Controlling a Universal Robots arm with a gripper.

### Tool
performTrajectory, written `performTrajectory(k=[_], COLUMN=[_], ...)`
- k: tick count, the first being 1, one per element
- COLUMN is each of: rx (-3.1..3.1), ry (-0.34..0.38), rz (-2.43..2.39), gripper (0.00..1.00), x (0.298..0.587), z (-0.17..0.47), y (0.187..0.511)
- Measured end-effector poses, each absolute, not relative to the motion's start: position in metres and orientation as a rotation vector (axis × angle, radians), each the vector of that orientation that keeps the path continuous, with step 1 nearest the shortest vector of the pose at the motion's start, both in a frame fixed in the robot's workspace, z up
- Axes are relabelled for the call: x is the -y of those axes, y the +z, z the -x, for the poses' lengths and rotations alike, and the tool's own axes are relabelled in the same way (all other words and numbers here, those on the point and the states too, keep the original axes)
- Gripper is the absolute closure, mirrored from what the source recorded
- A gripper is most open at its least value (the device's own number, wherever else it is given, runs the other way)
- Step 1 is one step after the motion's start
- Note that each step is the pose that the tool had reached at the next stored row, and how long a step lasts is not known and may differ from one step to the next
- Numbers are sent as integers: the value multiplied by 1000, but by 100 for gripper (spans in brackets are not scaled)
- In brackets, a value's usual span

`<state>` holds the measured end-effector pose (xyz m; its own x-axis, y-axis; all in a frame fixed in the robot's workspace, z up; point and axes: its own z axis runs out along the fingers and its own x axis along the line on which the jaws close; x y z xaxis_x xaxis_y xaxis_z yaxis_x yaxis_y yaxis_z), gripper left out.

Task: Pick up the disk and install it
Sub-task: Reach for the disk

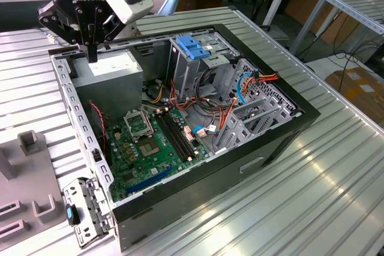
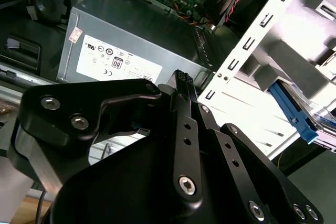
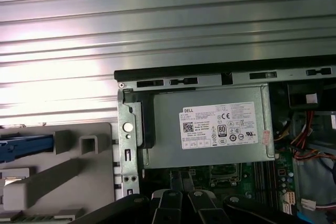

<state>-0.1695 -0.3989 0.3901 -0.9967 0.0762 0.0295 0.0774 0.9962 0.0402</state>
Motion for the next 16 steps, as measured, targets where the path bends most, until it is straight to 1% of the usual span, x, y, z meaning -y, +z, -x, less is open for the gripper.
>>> performTrajectory(k=[16], rx=[3104], ry=[-64], rz=[120], gripper=[89], x=[399], z=[174], y=[390])
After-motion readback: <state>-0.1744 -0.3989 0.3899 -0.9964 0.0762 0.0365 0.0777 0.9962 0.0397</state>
